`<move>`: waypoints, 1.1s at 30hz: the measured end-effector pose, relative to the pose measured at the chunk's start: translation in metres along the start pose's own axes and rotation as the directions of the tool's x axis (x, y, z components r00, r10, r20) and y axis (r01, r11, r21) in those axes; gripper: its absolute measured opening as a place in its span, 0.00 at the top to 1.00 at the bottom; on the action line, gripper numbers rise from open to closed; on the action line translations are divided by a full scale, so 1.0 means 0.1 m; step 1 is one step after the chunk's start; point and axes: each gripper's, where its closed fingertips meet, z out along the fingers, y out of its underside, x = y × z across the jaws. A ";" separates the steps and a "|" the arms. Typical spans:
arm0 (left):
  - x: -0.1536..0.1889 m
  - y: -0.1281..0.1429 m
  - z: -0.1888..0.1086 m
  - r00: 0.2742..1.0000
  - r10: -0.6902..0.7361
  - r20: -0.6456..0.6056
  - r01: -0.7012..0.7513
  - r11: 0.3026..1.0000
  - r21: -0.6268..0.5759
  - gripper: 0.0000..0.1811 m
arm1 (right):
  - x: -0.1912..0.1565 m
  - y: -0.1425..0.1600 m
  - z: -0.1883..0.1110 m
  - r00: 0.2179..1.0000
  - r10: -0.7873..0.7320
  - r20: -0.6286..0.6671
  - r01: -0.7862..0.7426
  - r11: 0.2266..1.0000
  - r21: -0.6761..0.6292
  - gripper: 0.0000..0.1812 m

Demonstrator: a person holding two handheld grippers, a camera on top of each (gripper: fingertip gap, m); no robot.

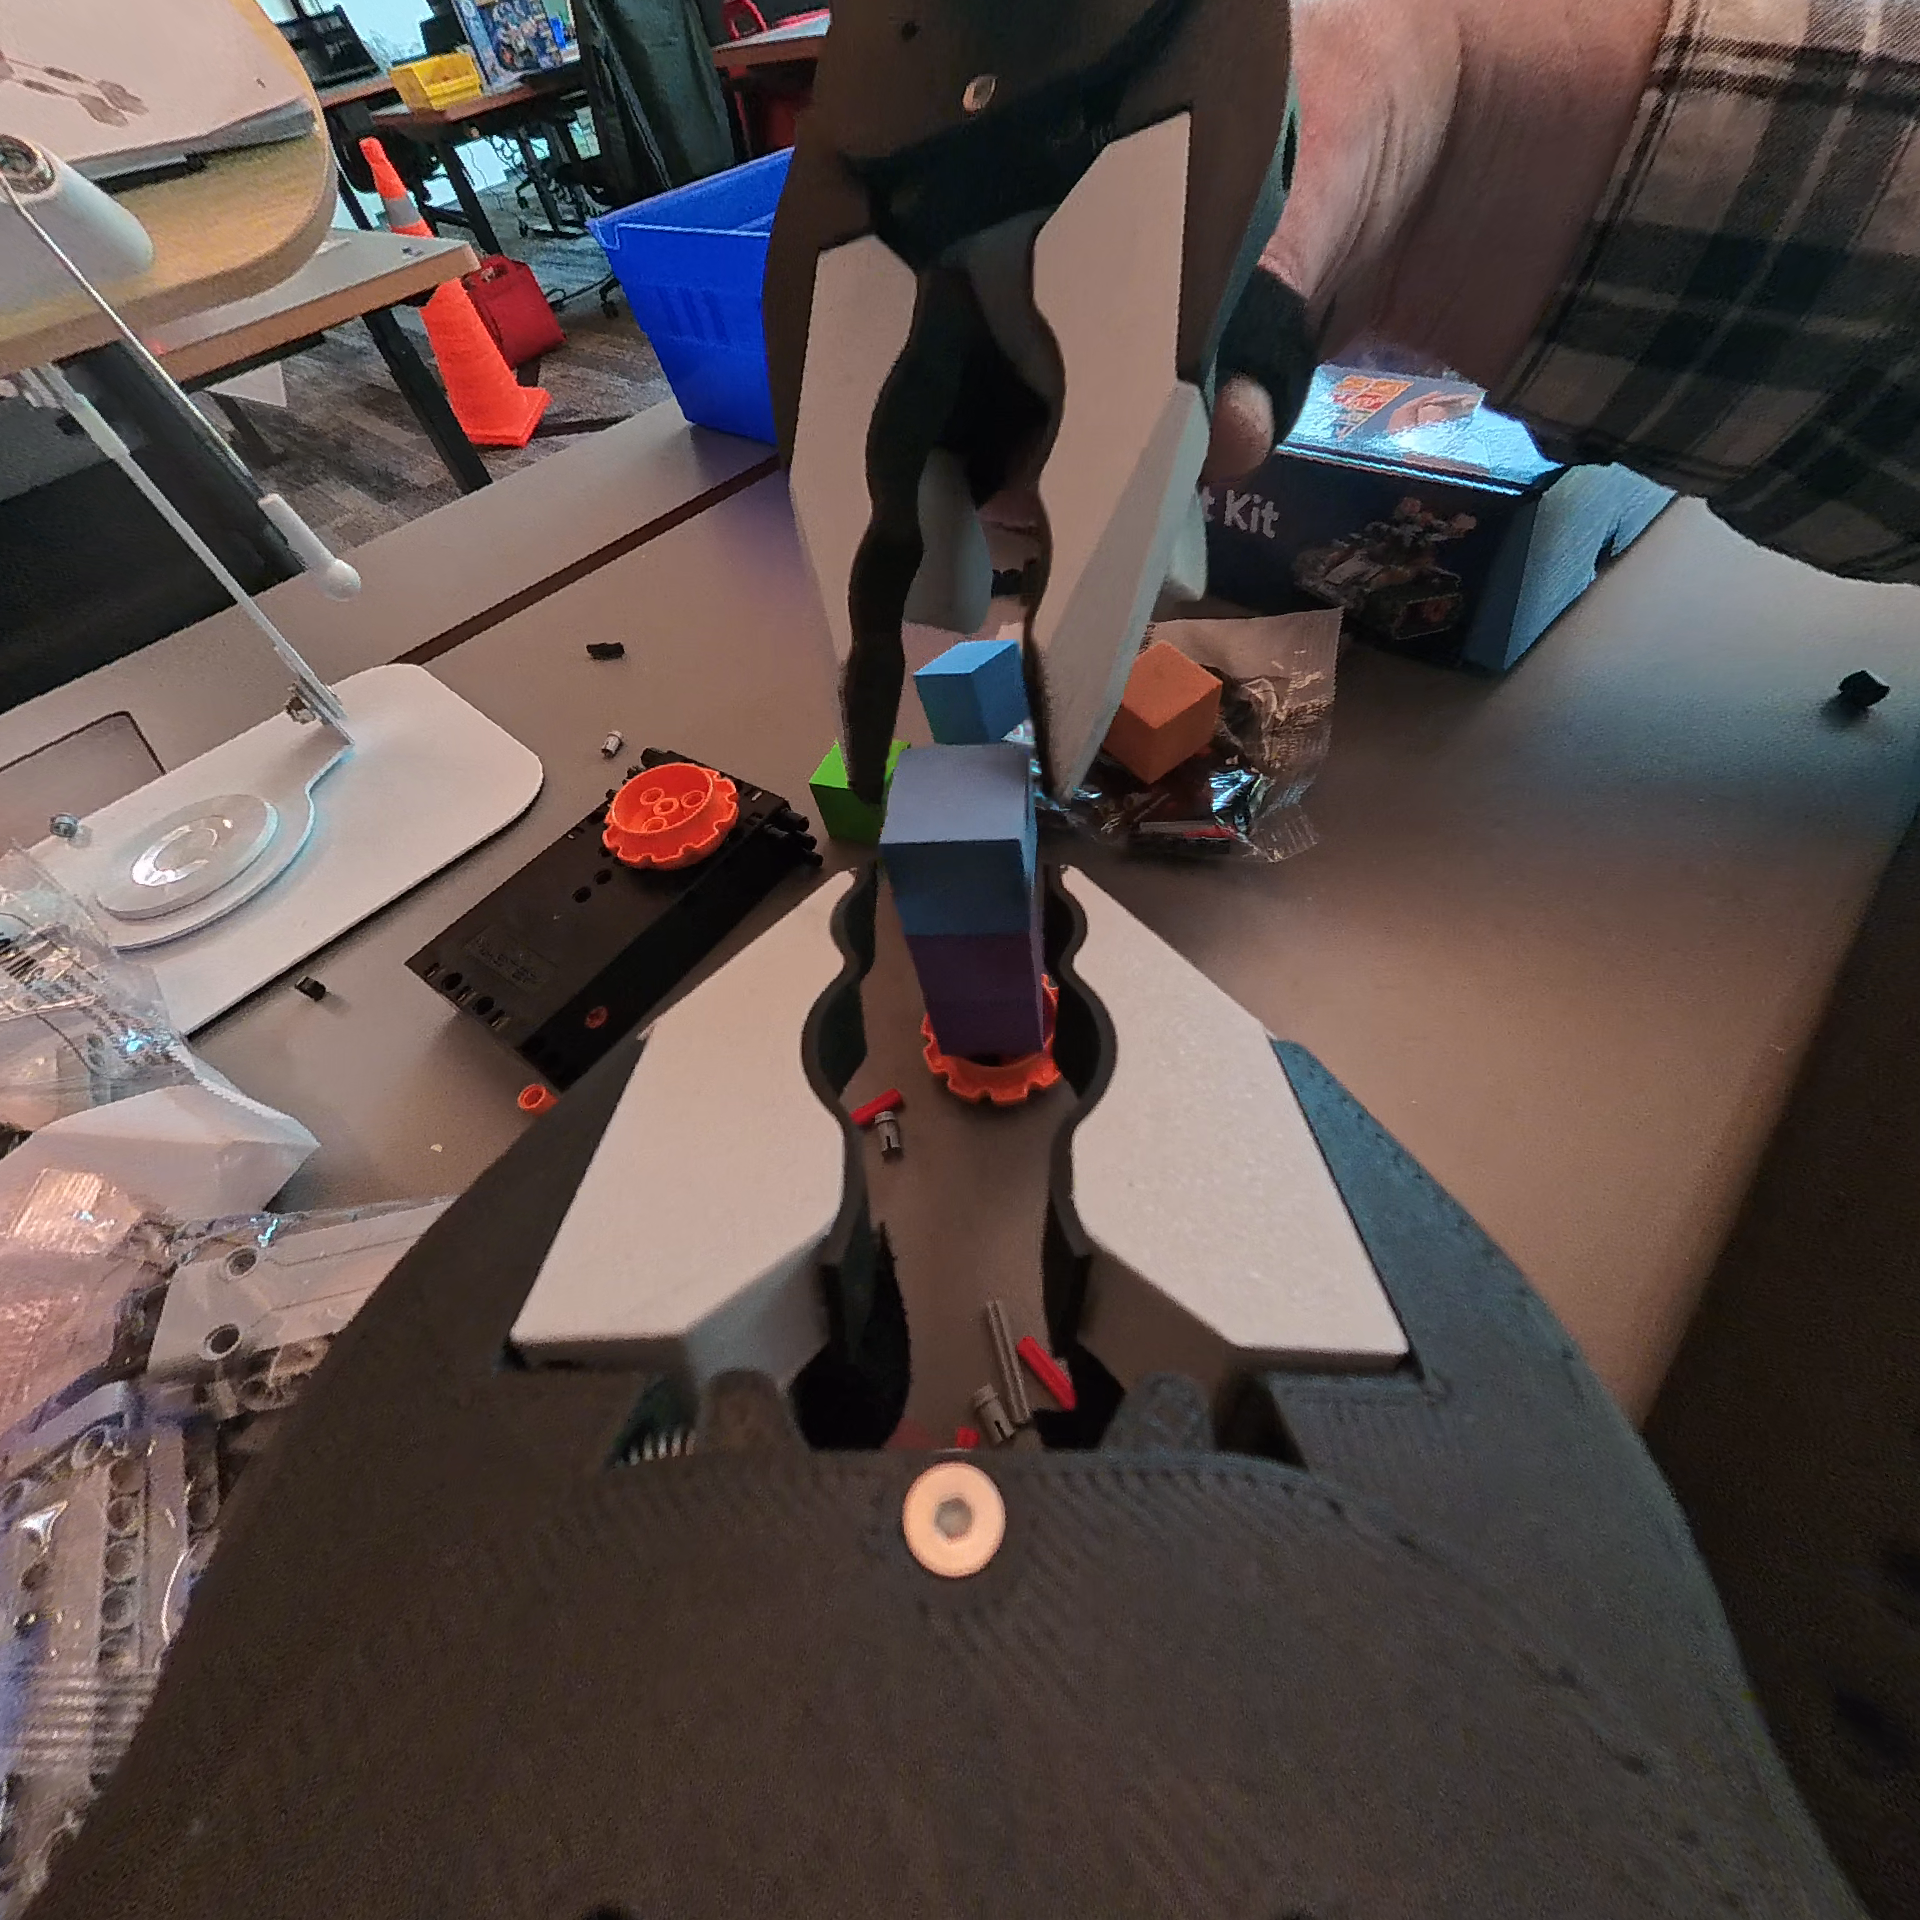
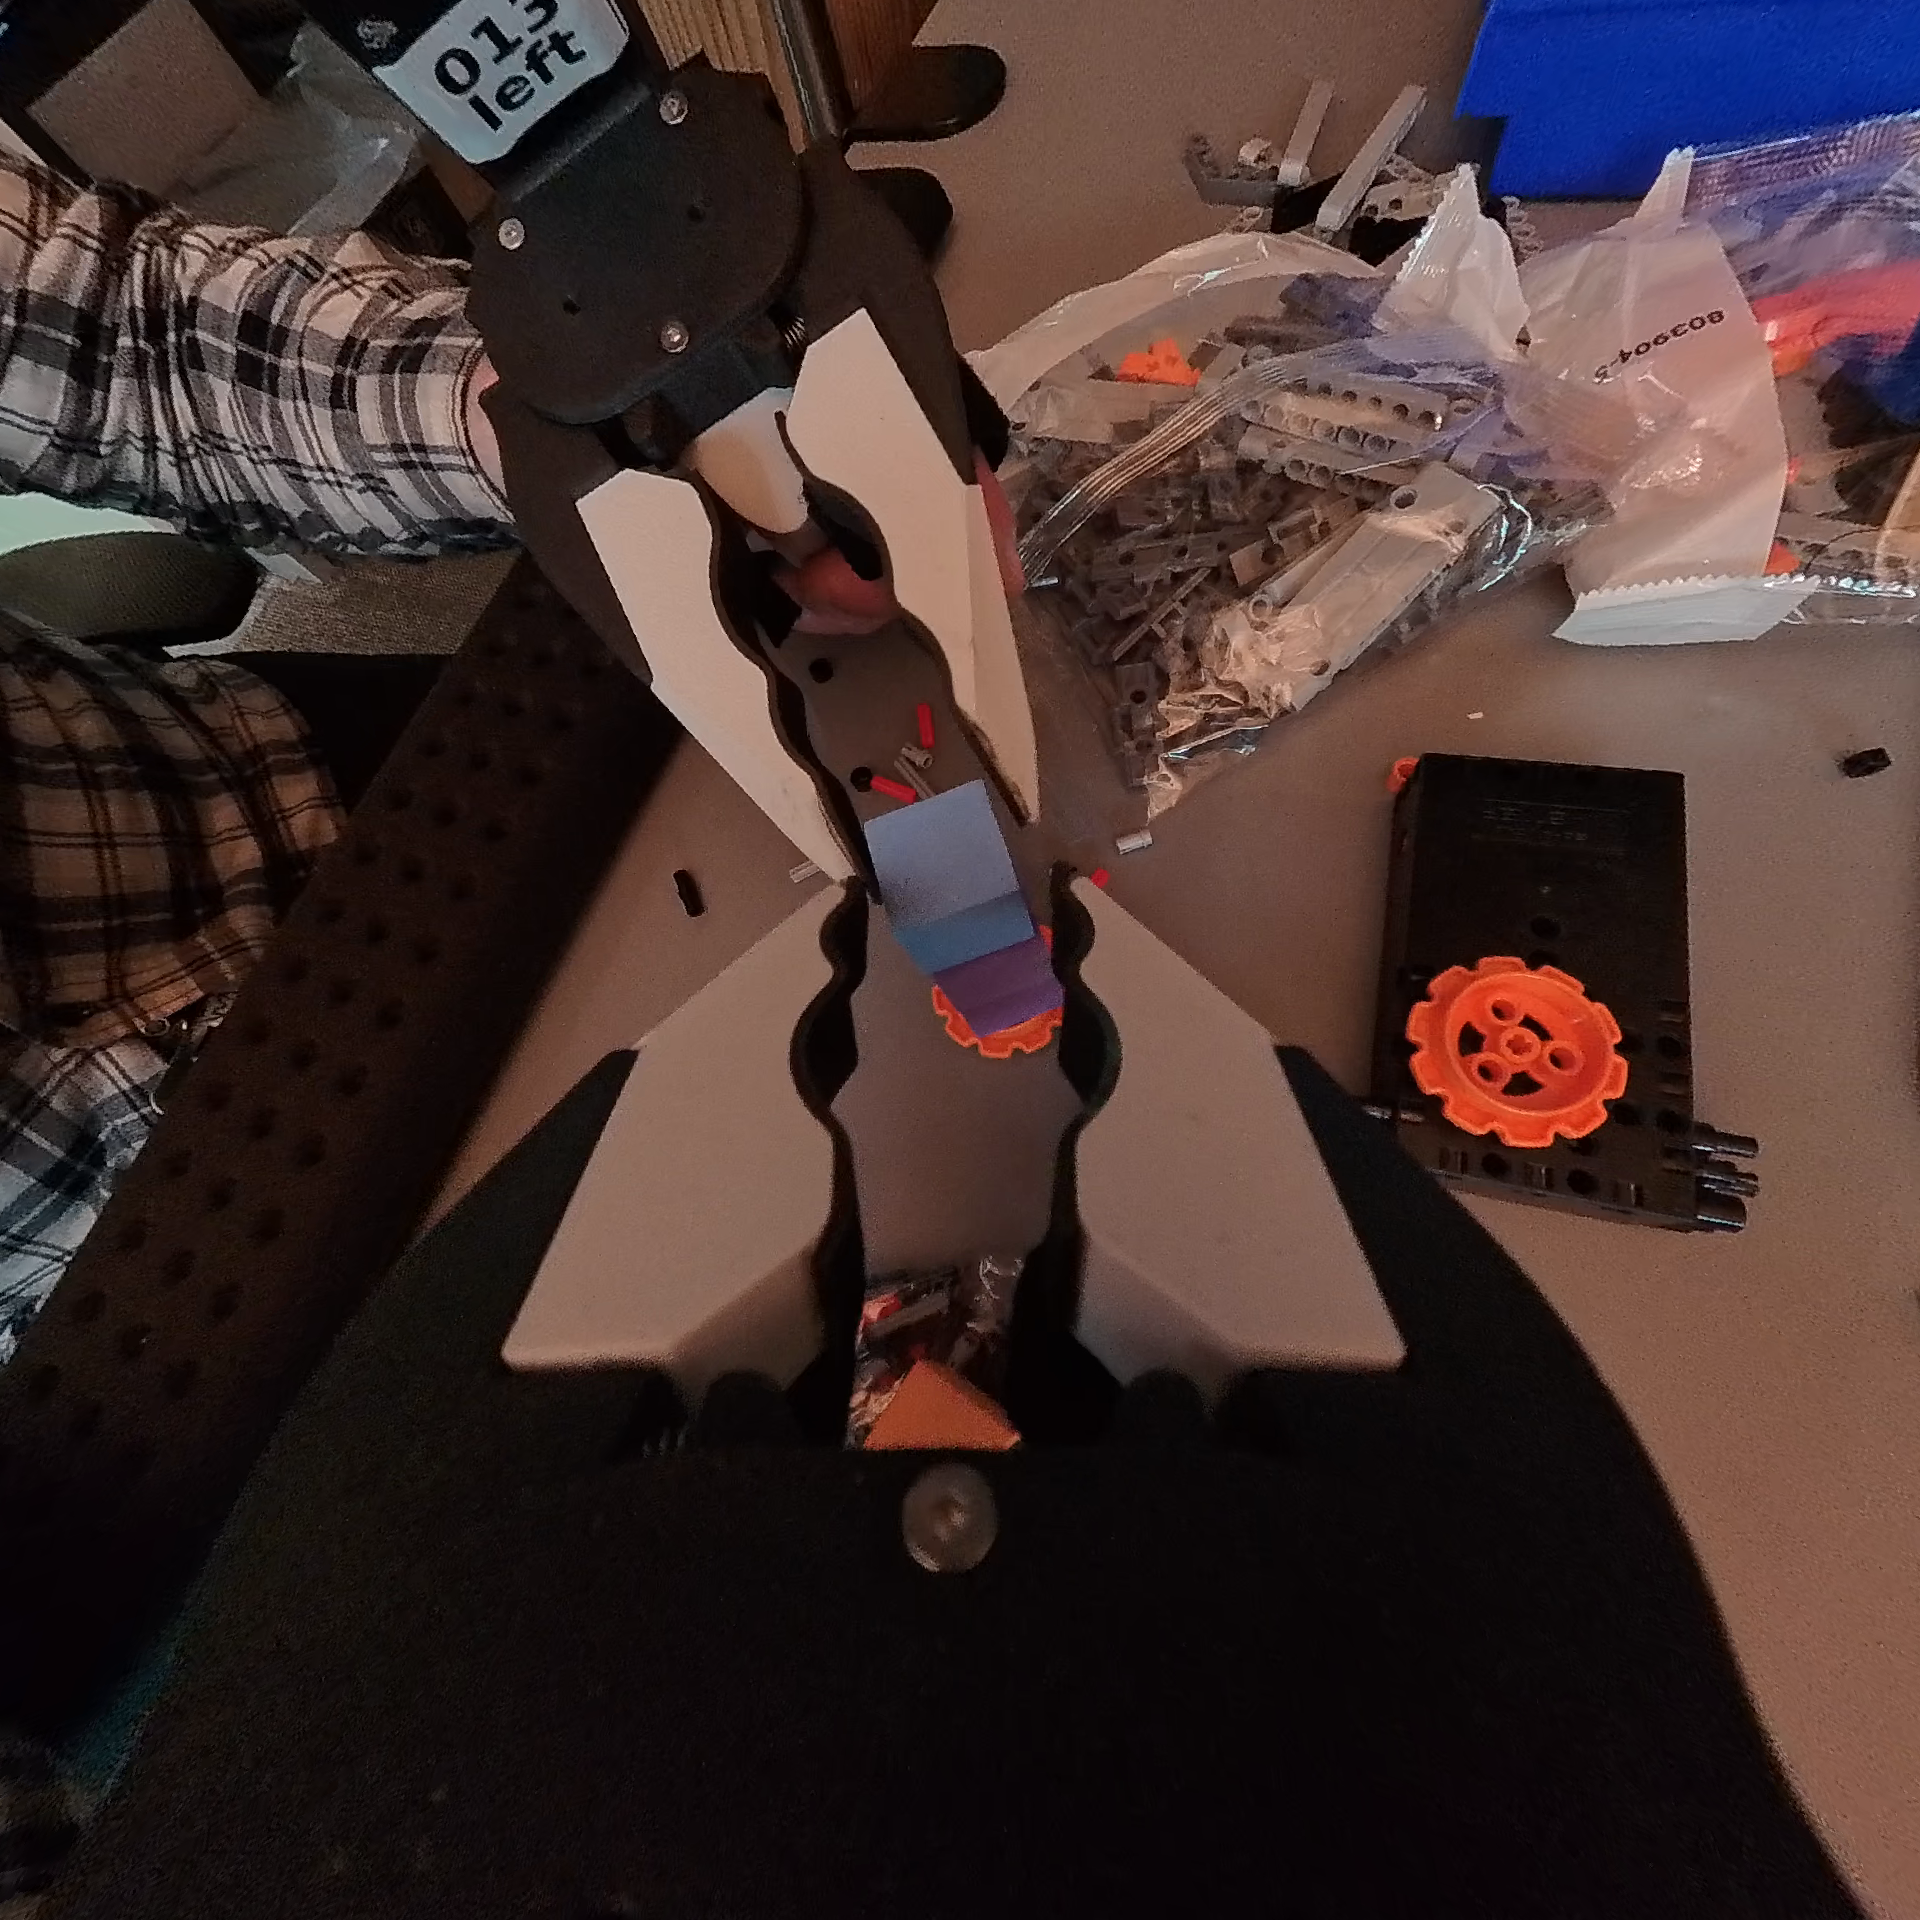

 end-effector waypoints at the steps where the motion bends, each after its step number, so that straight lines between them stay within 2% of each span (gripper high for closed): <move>1: 0.00 0.00 0.00 1.000 -0.002 0.000 0.002 1.000 0.001 0.83 | 0.00 0.00 -0.01 1.000 0.004 -0.002 -0.004 1.000 0.003 0.81; 11: -0.03 -0.03 0.02 1.000 -0.009 0.023 0.009 1.000 0.007 0.76 | -0.08 -0.02 -0.20 0.997 0.002 -0.071 0.001 0.999 0.038 0.80; 21: -0.03 0.02 0.07 0.999 0.017 0.040 -0.016 0.999 -0.028 0.84 | -0.11 0.04 -0.25 0.995 0.018 -0.102 -0.010 0.997 0.078 0.82; 33: -0.01 0.00 0.08 0.999 0.030 0.044 -0.029 0.999 -0.023 0.82 | -0.16 0.08 -0.33 0.992 0.019 -0.126 -0.010 0.998 0.068 0.82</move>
